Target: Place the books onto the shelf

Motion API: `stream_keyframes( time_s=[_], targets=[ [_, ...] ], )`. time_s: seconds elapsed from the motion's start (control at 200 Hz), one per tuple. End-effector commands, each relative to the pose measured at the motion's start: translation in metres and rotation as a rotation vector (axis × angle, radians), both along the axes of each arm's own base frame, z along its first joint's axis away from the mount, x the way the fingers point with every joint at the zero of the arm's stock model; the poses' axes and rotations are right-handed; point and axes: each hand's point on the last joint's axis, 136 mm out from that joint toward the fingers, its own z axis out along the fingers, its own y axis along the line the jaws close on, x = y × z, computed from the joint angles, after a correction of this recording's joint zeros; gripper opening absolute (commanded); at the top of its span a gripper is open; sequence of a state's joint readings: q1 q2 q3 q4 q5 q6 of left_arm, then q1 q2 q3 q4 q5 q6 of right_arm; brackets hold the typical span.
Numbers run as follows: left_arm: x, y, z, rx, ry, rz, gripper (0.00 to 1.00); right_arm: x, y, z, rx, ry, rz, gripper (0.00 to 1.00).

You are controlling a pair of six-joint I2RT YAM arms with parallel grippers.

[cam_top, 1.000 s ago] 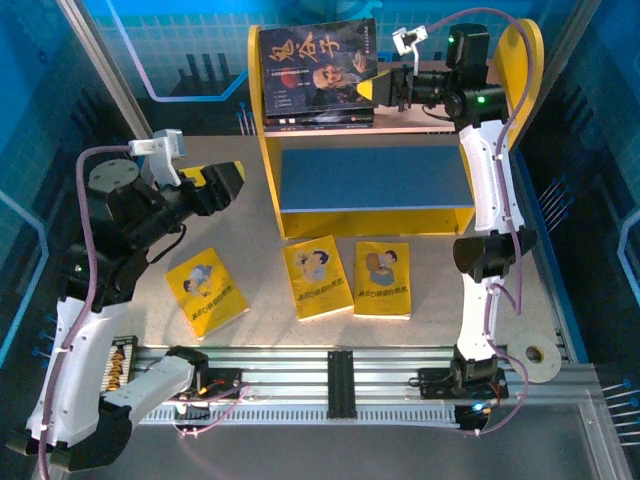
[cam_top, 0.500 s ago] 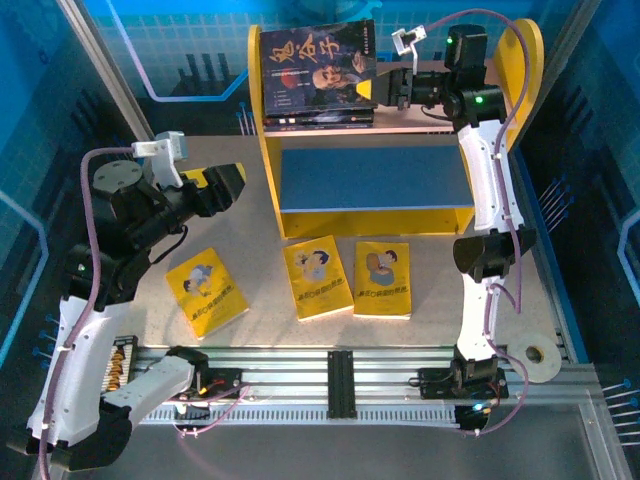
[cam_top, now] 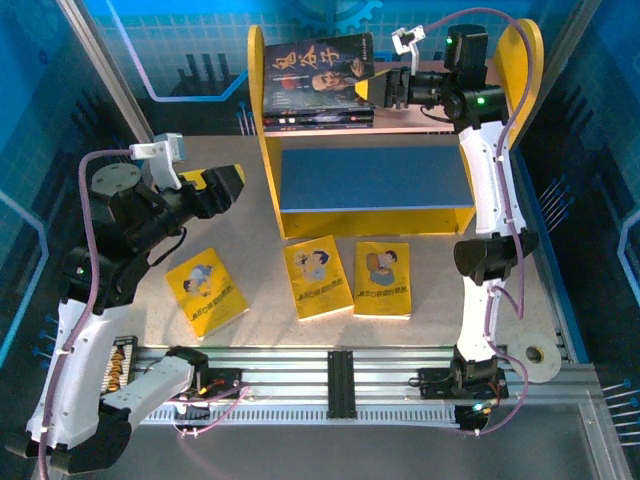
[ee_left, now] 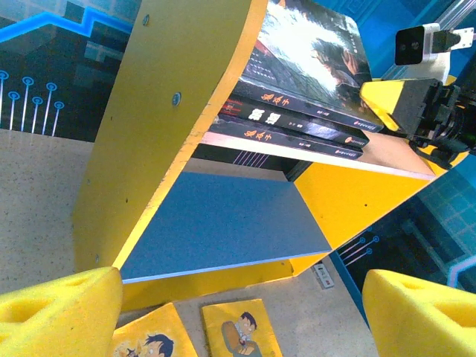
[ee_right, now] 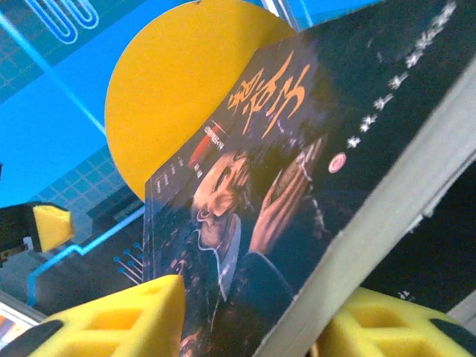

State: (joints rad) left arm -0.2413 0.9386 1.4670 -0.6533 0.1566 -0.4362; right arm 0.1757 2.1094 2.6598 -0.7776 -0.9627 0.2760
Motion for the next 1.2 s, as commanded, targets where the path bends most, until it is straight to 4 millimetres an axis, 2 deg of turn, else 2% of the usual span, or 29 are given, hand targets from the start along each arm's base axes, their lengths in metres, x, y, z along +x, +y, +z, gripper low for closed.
stream_keyframes(
  time_s=[0.0,0.145,0.29,0.495,0.766,1.011,1.196],
  targets=[
    [-0.001,0.004,0.002,0.02,-0.028,0.014,0.85,-0.005,0.002,-0.005,-0.066,-0.014,-0.062,0.56],
    [-0.001,0.004,0.001,0.02,-0.028,0.016,0.85,-0.005,0.001,-0.009,-0.09,-0.02,-0.089,0.69],
    [0.0,0.004,0.001,0.02,-0.028,0.016,0.85,-0.005,0.001,-0.011,-0.103,-0.019,-0.102,0.75],
    [0.0,0.004,0.0,0.021,-0.026,0.019,0.85,-0.001,0.0,-0.016,-0.125,-0.014,-0.13,0.79],
    [-0.001,0.005,-0.001,0.024,-0.025,0.021,0.86,0.014,-0.008,-0.019,-0.147,-0.018,-0.22,0.86],
    [-0.001,0.006,0.0,0.028,-0.028,0.025,0.86,0.024,-0.011,-0.025,-0.154,-0.001,-0.254,0.87],
    [-0.001,0.006,-0.001,0.031,-0.027,0.026,0.86,0.025,-0.006,-0.027,-0.141,0.005,-0.235,0.87]
  ],
)
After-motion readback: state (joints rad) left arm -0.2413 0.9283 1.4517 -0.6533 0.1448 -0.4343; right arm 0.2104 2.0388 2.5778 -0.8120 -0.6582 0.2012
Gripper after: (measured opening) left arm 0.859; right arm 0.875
